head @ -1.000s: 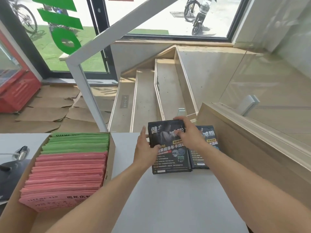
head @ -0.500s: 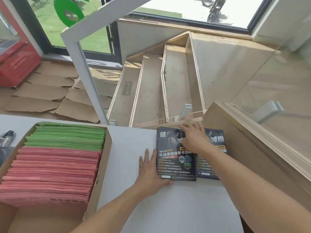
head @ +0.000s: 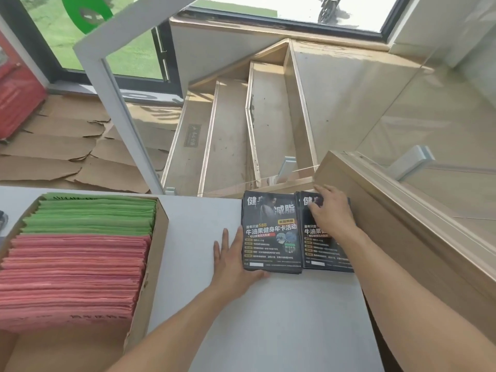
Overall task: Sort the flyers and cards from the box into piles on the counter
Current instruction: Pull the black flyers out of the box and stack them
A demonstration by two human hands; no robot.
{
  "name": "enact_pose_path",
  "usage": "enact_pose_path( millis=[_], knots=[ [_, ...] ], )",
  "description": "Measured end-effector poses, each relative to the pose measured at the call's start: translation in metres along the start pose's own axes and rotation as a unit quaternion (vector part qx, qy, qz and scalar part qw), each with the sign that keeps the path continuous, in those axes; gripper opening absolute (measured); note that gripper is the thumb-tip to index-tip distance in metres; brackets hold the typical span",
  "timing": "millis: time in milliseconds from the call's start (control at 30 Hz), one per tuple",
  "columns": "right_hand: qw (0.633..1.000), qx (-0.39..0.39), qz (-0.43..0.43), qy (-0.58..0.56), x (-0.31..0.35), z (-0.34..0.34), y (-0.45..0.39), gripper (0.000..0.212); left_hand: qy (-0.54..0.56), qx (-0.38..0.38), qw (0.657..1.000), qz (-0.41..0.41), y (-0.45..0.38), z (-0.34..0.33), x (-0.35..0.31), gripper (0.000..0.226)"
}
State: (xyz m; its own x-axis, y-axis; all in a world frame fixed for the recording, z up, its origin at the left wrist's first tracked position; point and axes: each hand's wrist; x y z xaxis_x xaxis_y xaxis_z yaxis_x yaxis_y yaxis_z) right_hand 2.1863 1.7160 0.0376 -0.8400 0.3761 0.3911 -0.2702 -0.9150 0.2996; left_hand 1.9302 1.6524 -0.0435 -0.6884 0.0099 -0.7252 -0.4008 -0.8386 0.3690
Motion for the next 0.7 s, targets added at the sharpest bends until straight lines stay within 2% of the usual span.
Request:
enact_pose_path(
  millis=[100, 267, 333, 533, 700],
  knots=[
    [0.996, -0.024, -0.079, -0.018, -0.019, -0.007, 0.035, 0.060, -0.001, -0.002, 1.000, 0.006, 0.000, 0.000, -0.002, 0.132],
    [0.983, 0.014, -0.174, -0.062, -0.043, -0.035, 0.084, 0.084, -0.021, -0.002, 1.000, 0.017, 0.001, -0.002, -0.003, 0.133],
    [0.984, 0.012, -0.161, -0.079, -0.045, -0.039, 0.088, 0.085, -0.031, -0.010, 0.999, 0.019, 0.002, -0.002, -0.005, 0.132],
    [0.992, 0.015, -0.124, 0.014, -0.039, -0.047, 0.093, 0.085, -0.043, 0.008, 0.999, 0.023, 0.006, 0.000, -0.008, 0.131],
    [0.993, 0.006, -0.094, 0.069, -0.032, -0.059, 0.097, 0.087, -0.033, 0.032, 0.998, 0.038, 0.007, 0.004, -0.013, 0.139]
  ],
)
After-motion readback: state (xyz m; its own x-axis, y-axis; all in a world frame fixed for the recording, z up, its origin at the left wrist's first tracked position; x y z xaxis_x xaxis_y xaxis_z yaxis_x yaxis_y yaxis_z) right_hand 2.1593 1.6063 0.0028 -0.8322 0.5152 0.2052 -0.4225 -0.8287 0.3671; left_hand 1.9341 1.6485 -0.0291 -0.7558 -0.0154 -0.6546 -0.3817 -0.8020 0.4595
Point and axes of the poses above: each hand's wrist, its own y-axis away from the middle knuckle, its own z-axis out of the back of the hand, x = y × z, and after that the axes turned 10 degrees about x, right-handed
